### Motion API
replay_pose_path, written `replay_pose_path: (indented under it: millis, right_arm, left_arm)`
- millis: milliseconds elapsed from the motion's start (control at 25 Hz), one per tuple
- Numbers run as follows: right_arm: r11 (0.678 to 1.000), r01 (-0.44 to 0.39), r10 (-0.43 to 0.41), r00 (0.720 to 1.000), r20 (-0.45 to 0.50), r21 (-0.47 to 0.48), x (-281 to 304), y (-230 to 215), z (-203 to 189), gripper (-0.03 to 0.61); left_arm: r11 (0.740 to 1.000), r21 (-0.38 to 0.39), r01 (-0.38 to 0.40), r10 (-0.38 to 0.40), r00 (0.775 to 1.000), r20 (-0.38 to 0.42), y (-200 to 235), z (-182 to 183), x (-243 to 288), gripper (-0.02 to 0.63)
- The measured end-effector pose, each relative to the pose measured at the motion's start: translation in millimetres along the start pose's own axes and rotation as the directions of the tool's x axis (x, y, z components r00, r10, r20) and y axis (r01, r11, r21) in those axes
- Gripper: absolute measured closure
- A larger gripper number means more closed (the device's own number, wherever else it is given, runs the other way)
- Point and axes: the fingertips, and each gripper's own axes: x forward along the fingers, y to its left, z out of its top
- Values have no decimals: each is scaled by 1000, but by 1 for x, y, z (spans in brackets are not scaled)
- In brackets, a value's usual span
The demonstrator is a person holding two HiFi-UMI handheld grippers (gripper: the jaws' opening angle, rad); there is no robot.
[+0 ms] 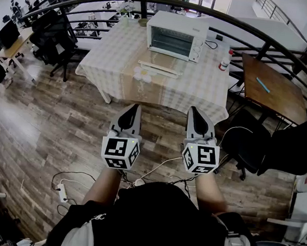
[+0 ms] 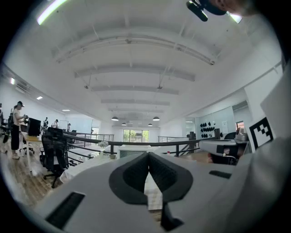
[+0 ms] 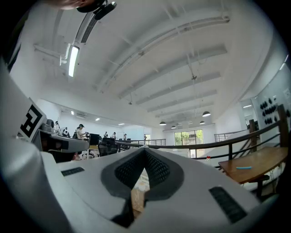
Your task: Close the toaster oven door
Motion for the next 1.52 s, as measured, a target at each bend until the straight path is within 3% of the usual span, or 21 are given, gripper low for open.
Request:
replay_pose_path:
  millis: [440, 920, 1240, 1520]
  right_arm:
    - [1000, 22, -22, 1000, -12, 20, 1, 27, -9, 586]
    - [997, 77, -77, 997, 0, -8, 27, 83, -14, 586]
    - [996, 84, -84, 996, 4, -16, 51, 88, -20, 586]
    - [998, 66, -66, 998, 13, -3, 104, 70, -36, 586]
  left_arm:
    - [1000, 21, 0, 0, 1000, -16, 21, -9, -17, 598]
    - [998, 30, 51, -50, 999, -17, 83, -20, -30, 598]
    - [998, 33, 46, -46, 999, -7, 108, -22, -16, 598]
    - [998, 60, 28, -28, 1000, -1, 127, -26, 31, 598]
